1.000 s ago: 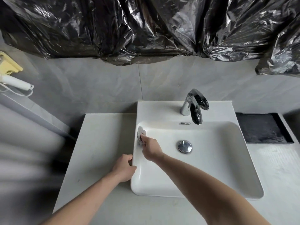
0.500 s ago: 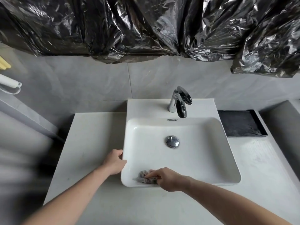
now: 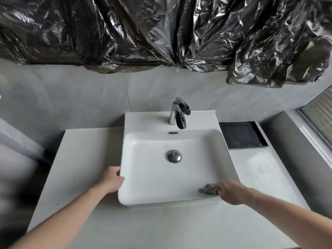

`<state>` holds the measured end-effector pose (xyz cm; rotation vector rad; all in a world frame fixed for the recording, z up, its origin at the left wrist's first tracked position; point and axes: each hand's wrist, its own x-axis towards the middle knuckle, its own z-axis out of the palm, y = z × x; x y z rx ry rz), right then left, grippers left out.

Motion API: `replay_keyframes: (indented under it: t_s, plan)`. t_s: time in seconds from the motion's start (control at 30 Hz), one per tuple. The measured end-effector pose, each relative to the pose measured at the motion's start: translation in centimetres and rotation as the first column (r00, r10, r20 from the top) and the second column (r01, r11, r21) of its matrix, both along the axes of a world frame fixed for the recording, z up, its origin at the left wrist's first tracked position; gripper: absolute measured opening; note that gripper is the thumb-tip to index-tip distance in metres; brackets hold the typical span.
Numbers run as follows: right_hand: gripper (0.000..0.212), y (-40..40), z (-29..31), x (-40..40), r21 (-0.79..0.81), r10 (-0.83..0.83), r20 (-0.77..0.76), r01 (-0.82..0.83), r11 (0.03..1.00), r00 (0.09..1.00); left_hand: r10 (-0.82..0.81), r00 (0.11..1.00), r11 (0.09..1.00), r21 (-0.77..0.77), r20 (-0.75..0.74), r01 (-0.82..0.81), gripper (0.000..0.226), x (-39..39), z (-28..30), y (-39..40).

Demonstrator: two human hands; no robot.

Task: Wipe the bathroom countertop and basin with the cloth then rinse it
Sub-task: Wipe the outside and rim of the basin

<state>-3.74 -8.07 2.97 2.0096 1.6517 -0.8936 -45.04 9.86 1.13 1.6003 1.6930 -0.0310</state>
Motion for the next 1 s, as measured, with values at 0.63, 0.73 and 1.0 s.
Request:
replay_keyframes:
  t_s: [0.63,0.73,1.0]
  plan:
    - [0.052,2.3,-1.4,4.7,0.333,-0.099,0.305,-0.008,0.943,0.947,0.041,0.999,0.999,0.034,-0.009,-0.041,0.045,1.3,0.4,-2.0]
    - [0.035,1.6,-1.2,3.6,0.404,-0.275,0.135,0.201,0.893,0.952,-0.004,0.995,0.994,0.104,-0.100,0.015,0.071,1.6,0.1,-3.9]
    - [0.024,-2.1,5.3,-5.3,0.480,-0.381,-0.513,0.624,0.616,0.770,-0.360,0.906,0.922,0.231,0.222,0.309,0.047,6.5,4.4,-9.6]
